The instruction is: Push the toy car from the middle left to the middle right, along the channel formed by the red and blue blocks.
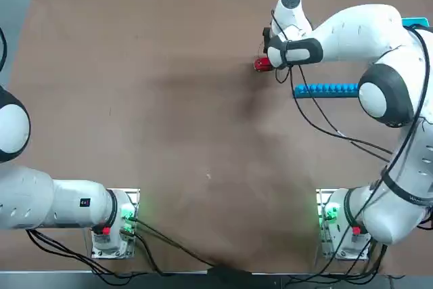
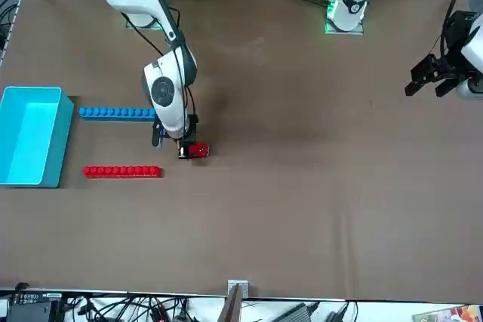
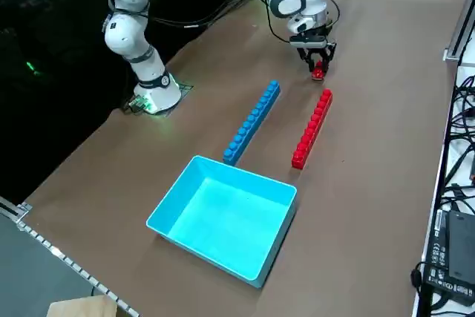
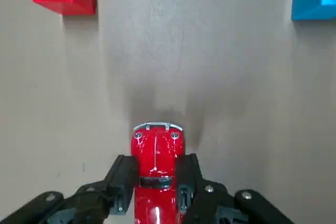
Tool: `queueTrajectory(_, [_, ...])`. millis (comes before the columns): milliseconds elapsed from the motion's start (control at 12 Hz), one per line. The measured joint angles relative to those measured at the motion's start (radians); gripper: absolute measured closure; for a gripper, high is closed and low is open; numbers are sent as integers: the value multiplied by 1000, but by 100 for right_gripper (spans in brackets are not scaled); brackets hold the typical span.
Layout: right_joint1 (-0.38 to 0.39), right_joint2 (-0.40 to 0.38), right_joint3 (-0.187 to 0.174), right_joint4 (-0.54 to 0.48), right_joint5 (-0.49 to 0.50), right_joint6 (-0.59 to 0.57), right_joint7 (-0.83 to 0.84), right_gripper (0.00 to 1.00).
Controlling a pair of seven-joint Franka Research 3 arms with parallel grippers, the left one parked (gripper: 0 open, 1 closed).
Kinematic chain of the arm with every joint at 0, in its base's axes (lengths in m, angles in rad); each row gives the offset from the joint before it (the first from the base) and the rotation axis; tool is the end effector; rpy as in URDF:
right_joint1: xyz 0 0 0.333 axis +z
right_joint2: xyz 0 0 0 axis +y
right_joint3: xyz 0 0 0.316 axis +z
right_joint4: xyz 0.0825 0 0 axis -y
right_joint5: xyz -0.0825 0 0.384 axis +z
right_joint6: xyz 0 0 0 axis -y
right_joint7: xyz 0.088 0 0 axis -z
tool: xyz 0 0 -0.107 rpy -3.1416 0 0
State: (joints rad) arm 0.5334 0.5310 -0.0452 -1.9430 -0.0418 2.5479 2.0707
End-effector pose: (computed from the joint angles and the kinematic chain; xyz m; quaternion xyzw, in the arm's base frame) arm 0.5551 0.2967 0.2133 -0.7166 0.6961 -0.0333 0.0287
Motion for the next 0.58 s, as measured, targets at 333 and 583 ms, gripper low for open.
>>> queueTrajectory(333, [13, 2, -2, 4, 0, 0, 38, 56])
queueTrajectory(583, [24, 6, -4, 9, 0, 1, 54, 56])
